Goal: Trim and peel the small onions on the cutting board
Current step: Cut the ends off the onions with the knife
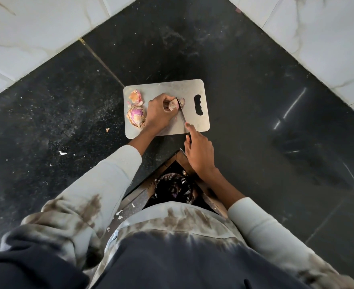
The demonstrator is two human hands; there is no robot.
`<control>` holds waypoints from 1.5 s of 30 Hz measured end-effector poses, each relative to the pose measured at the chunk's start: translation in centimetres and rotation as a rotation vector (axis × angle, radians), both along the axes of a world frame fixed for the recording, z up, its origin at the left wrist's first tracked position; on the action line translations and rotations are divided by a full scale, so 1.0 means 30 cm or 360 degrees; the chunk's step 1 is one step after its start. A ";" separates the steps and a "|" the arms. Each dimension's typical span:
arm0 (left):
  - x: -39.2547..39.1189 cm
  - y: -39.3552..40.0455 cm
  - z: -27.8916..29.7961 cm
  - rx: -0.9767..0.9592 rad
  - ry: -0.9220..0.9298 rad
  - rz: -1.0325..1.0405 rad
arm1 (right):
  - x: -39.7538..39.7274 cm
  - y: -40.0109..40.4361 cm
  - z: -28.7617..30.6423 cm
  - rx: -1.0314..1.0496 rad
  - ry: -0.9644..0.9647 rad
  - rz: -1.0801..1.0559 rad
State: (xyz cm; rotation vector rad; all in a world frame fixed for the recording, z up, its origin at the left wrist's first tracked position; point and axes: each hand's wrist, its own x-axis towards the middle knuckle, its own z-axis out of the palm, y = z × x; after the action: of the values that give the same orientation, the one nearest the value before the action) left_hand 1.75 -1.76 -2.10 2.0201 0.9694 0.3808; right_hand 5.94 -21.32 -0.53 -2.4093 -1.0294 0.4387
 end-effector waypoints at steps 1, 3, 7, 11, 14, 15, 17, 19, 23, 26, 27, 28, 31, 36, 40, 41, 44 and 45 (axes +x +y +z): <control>0.001 -0.001 -0.007 0.0002 0.0002 0.0008 | -0.012 -0.024 -0.007 -0.0001 -0.0001 -0.0001; -0.002 -0.003 -0.025 -0.0002 -0.0022 0.0030 | -0.034 -0.063 -0.015 0.0011 0.0004 0.0020; 0.001 -0.006 -0.023 -0.0002 -0.0031 0.0040 | 0.005 0.011 -0.007 -0.0010 -0.0045 0.0026; 0.009 -0.001 -0.010 -0.0007 -0.0024 0.0028 | -0.033 -0.002 0.001 -0.0072 -0.0041 -0.0010; 0.008 -0.013 -0.012 -0.0018 -0.0020 0.0089 | -0.046 -0.063 -0.008 -0.0151 -0.0086 0.0027; 0.010 -0.017 -0.010 -0.0022 -0.0016 0.0107 | -0.037 -0.058 -0.010 -0.0162 -0.0129 0.0024; 0.014 -0.020 0.002 -0.0027 -0.0003 0.0125 | -0.015 -0.018 -0.009 -0.0166 -0.0209 0.0024; 0.018 -0.017 0.017 -0.0029 0.0014 0.0131 | -0.001 0.017 -0.004 -0.0165 -0.0248 0.0041; 0.020 -0.008 0.028 -0.0056 0.0093 0.0113 | 0.002 0.035 -0.021 -0.0204 -0.0334 0.0058; 0.025 -0.006 0.035 -0.0053 0.0116 0.0103 | 0.003 0.017 -0.029 -0.0178 -0.0285 0.0031; 0.027 -0.004 0.034 -0.0062 0.0117 0.0103 | 0.003 0.002 -0.029 -0.0160 -0.0258 0.0027; 0.029 -0.003 0.033 -0.0076 0.0114 0.0100 | 0.003 -0.011 -0.028 -0.0145 -0.0242 0.0030; 0.031 0.008 0.031 -0.0126 0.0152 0.0104 | 0.005 0.003 -0.031 -0.0116 -0.0255 0.0045; 0.056 0.050 0.053 -0.0202 0.0210 0.0043 | 0.034 0.061 -0.047 0.0148 -0.0005 -0.0051; 0.083 0.067 0.073 -0.0369 0.0234 0.0062 | 0.062 0.026 -0.069 0.0291 0.0070 -0.0172; 0.087 0.072 0.072 -0.0445 0.0207 0.0081 | 0.075 0.033 -0.070 0.0314 0.0118 -0.0239; 0.089 0.079 0.065 -0.0651 0.0078 0.0098 | 0.125 0.092 -0.054 0.0532 0.0534 -0.0431; 0.087 0.078 0.061 -0.0697 0.0046 0.0097 | 0.140 0.117 -0.040 0.0602 0.0694 -0.0511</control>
State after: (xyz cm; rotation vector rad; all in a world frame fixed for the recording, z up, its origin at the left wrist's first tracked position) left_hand 4.35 0.58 -0.26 1.6056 1.0322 0.1531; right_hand 10.15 -17.80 -1.72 -1.9697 -0.4734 0.5627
